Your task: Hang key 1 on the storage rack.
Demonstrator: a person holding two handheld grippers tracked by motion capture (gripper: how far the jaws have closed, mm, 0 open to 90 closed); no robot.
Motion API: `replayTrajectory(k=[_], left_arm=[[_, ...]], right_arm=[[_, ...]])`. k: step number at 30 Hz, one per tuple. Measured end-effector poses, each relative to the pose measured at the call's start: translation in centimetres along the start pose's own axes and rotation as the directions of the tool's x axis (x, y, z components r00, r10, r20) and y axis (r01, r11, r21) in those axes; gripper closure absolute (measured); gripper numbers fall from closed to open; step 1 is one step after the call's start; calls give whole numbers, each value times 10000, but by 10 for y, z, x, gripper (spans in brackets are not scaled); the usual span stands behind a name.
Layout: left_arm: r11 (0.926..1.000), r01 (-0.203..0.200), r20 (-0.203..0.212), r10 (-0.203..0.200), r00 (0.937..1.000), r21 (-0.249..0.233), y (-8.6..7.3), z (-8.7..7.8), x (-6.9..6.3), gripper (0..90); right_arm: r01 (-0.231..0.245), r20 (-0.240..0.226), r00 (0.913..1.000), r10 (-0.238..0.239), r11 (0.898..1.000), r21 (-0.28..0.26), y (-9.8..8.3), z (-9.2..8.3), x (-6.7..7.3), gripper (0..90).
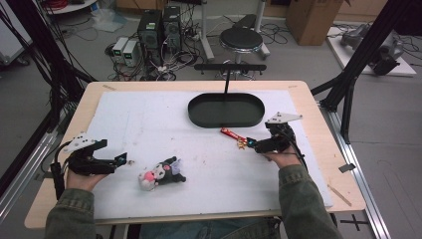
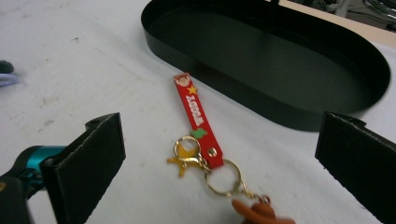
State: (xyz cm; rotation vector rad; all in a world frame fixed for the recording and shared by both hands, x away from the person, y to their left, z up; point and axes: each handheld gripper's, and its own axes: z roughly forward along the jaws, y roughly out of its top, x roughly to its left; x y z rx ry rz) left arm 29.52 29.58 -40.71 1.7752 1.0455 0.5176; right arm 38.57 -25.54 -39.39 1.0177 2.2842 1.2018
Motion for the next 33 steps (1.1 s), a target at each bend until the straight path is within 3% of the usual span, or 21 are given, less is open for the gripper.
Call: replayTrajectory(k=[14,19,24,28,31,32,33], left_arm=[[9999,46,88,-48,9999,160,-1,1,1,39],[9994,54,145,-59,9999,347,-2,4,2,39],[9993,20,178,-27,9998,380,-3,4,1,38],[9990,10,153,-17,9999,449,-3,4,2,39],[9987,-26,204,15,9998,517,-4,5,2,39],[9985,-46,199,36,9998,539,-4,5,2,39],[9985,-46,199,36,9998,539,-4,5,2,39]], right_arm=[[913,-732,9935,-869,9940,604,45,32,21,5],[1153,-947,9897,-1073,9898,833,51,43,25,5],[1578,-1366,9811,-1368,9750,1566,55,64,32,5],[1642,-1594,9780,-1343,9674,1926,57,74,36,5],[1705,-1786,9754,-1289,9553,2417,57,84,36,5],[1694,-1883,9749,-1188,9447,2808,56,90,35,5],[1694,-1883,9749,-1188,9447,2808,56,90,35,5]])
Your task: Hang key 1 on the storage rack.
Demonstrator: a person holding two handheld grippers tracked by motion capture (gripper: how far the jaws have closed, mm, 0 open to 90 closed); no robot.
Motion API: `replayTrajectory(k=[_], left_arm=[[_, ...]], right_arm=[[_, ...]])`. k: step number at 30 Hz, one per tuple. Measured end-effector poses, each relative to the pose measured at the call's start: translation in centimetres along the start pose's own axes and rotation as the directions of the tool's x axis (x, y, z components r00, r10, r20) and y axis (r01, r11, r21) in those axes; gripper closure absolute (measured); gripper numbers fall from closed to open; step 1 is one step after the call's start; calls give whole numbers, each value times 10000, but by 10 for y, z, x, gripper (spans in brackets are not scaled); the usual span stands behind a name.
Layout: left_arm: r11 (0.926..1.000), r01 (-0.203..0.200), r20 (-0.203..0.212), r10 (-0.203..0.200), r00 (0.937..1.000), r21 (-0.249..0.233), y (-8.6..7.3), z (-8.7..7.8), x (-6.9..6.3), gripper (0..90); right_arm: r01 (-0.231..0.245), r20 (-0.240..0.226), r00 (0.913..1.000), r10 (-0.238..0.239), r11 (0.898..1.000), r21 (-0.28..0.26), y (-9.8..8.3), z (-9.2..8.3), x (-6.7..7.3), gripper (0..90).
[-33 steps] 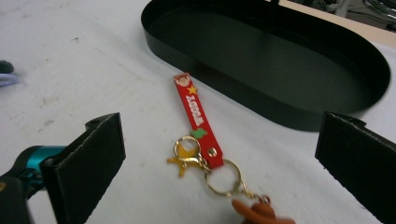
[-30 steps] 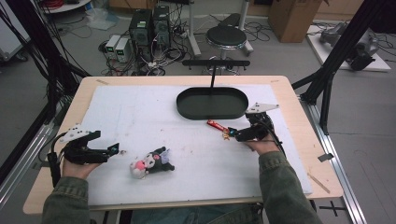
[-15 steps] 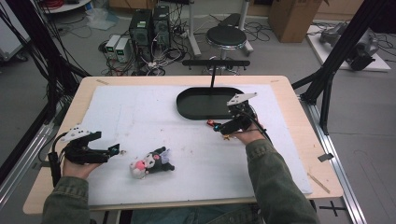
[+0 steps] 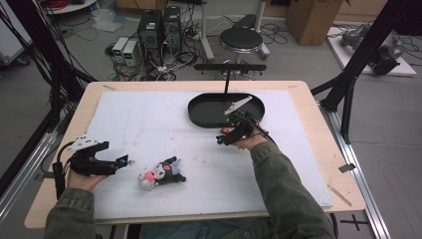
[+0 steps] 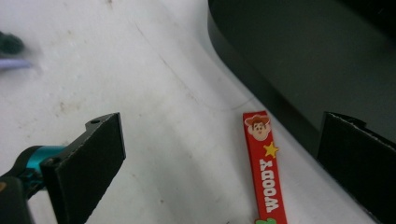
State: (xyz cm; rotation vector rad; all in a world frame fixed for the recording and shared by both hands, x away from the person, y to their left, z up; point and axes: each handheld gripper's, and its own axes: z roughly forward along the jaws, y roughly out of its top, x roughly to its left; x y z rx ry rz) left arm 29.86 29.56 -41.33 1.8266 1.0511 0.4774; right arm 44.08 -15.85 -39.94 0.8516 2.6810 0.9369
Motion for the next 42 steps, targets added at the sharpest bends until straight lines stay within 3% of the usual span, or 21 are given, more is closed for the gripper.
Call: replayTrajectory(k=[4,6,8,15,18,20,25,28,30,34,37,42], left_arm=[[10000,-70,-56,70,10000,-29,0,0,0,39],[10000,-61,-62,61,10000,-53,0,0,0,39],[9999,-71,-50,71,10000,-75,0,0,-1,39],[9999,-142,-9,142,9999,-31,0,1,-1,39],[9999,-162,13,162,9999,-6,0,1,-1,39],[9999,-166,50,166,9999,-15,0,1,-2,39],[9999,-168,61,167,9998,29,0,1,-2,39],[9998,-177,154,178,9997,-39,0,1,-3,39],[9998,-196,172,196,9997,-11,0,2,-3,39],[9998,-188,185,188,9997,-3,0,2,-3,39],[9998,-189,193,188,9996,35,0,3,-3,39],[9998,-160,129,161,9998,-85,0,1,-3,39]], right_arm=[[-10,-236,9997,27,9974,719,-3,14,-2,5],[4,-261,9997,17,9967,816,-4,15,-1,5],[87,-109,9999,-75,9930,1179,-4,20,1,5],[-280,89,9996,269,9857,1660,-8,27,-6,48],[-496,74,9988,490,9835,1739,-9,29,-10,100],[-600,67,9982,598,9829,1740,-10,28,-13,220],[-936,585,9946,856,9838,1526,-9,25,-17,448],[-1255,723,9906,1160,9816,1442,-9,22,-19,651],[-1253,750,9906,1147,9797,1563,-8,22,-19,708],[-1891,444,9819,1843,9682,1638,-10,18,-20,742],[-1774,520,9838,1718,9748,1352,-9,5,-17,748],[-1850,726,9801,1848,9827,-36,-5,-33,-16,750]])
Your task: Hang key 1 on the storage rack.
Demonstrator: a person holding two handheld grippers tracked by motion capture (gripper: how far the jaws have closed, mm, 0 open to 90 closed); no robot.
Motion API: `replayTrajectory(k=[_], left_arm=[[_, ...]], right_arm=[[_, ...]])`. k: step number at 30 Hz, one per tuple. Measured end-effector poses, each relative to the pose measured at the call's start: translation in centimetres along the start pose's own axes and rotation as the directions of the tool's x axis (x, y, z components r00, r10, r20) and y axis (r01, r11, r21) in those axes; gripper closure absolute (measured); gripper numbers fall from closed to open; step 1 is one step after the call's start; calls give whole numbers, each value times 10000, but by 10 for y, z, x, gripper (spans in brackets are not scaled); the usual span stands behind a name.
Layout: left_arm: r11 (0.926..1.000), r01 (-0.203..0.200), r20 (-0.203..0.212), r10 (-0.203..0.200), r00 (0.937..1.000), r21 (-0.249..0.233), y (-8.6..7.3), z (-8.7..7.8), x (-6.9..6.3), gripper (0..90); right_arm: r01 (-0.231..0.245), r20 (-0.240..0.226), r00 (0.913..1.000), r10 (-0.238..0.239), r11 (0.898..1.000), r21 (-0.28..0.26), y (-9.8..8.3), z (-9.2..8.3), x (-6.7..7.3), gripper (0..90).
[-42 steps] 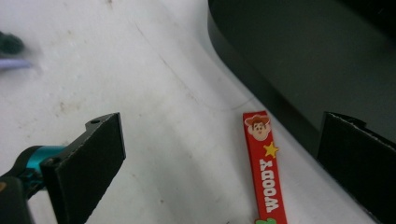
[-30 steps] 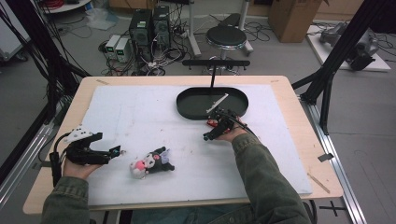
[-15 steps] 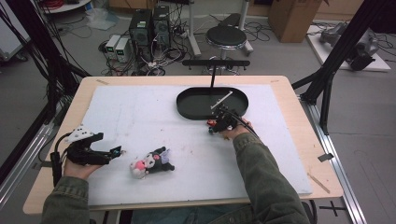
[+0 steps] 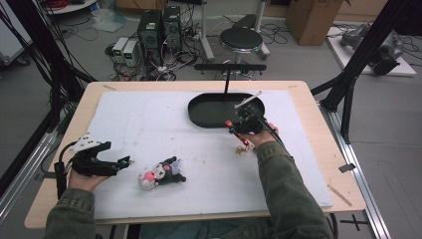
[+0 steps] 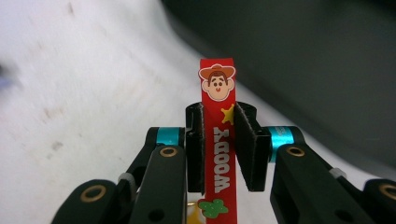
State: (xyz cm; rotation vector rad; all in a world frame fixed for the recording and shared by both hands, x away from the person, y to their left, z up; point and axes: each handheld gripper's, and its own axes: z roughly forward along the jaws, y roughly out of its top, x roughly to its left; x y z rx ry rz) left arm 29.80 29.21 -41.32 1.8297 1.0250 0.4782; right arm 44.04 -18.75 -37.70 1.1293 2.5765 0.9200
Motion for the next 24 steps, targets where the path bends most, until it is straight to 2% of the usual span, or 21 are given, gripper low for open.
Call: replayTrajectory(k=[1,2,3,6,7,9,14,16,20,24], left_arm=[[10000,0,0,0,10000,0,0,0,0,39],[10000,1,9,-1,10000,-90,0,-1,-1,39],[9999,18,39,-17,10000,-167,1,-1,-1,39],[9999,-21,56,22,10000,-137,2,-1,-3,39],[9999,-21,56,22,10000,-137,2,-1,-3,39],[10000,-47,26,48,10000,-79,2,-1,-3,39],[9999,29,-21,-30,10000,-159,2,-2,-1,39],[9998,68,-5,-68,10000,-189,2,-2,0,39],[9992,74,-82,-77,9999,-394,2,-4,0,39],[9992,69,-72,-72,9999,-399,2,-4,0,39]], right_arm=[[0,0,10000,0,10000,0,0,0,0,750],[-181,42,9998,183,9990,-400,0,-10,-1,750],[-621,-173,9980,604,9904,-1238,1,-36,-7,751],[-936,-145,9956,926,9758,-1978,4,-61,-13,756],[-1164,-295,9932,1127,9680,-2222,5,-69,-14,757],[-1330,-397,9911,1270,9545,-2669,9,-82,-16,758],[-1521,-460,9884,1450,9349,-3206,18,-100,-16,758],[-1708,-619,9853,1592,9216,-3484,22,-105,-17,758],[-2033,-836,9791,1854,9035,-3773,29,-113,-18,758],[-2009,-831,9796,1829,8958,-3966,42,-123,-17,758]])
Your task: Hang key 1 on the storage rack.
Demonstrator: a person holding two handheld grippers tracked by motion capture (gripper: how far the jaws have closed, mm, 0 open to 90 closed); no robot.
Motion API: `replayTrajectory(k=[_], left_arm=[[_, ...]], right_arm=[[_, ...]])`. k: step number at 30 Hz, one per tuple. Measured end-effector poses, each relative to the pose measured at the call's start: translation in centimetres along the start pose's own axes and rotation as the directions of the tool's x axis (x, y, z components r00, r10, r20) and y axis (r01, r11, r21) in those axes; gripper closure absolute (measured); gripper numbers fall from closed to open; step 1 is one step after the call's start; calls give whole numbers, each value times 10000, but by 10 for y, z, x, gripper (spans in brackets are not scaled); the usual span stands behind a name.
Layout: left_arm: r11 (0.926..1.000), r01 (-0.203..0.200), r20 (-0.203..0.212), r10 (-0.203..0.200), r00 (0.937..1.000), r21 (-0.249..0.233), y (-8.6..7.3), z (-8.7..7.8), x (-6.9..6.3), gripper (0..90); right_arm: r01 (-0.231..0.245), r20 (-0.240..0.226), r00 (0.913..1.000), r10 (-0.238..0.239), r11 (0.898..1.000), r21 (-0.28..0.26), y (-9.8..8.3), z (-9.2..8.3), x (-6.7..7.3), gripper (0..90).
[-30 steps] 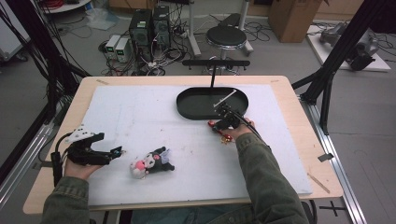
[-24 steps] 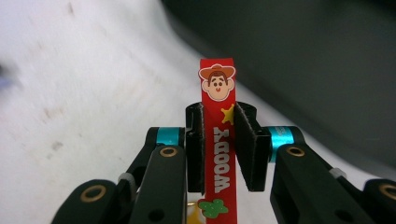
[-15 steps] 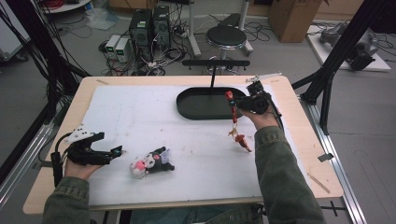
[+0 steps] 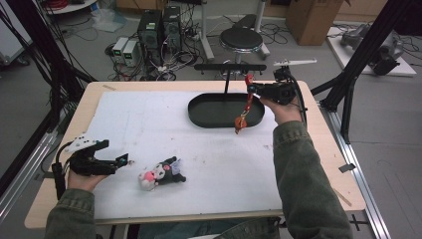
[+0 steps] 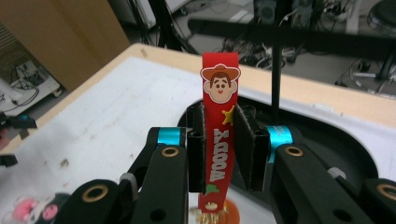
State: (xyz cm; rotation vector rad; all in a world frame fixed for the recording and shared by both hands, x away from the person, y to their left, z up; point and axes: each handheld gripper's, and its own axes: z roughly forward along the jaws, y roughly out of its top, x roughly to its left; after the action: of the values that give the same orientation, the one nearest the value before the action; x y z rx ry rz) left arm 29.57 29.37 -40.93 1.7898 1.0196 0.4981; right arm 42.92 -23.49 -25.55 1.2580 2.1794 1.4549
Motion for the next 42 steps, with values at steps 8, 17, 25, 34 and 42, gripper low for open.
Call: replayTrajectory(k=[8,17,25,34,42], left_arm=[[9999,63,13,-63,10000,-105,0,2,0,39],[9993,166,70,-164,9998,-321,0,1,0,39],[9994,209,-32,-210,9998,-292,0,2,0,39],[9990,285,75,-282,9996,-331,-1,4,2,39],[9987,330,6,-330,9995,-390,-1,4,6,39]], right_arm=[[-501,167,9986,507,9981,-349,21,6,0,758],[-1500,-171,9887,1492,9870,-573,35,28,-14,758],[-1277,281,9912,1292,9905,-509,52,40,-18,758],[-1175,794,9887,1269,9866,-1136,62,51,-28,758],[-1147,1228,9826,1390,9756,-1870,62,61,-42,757]])
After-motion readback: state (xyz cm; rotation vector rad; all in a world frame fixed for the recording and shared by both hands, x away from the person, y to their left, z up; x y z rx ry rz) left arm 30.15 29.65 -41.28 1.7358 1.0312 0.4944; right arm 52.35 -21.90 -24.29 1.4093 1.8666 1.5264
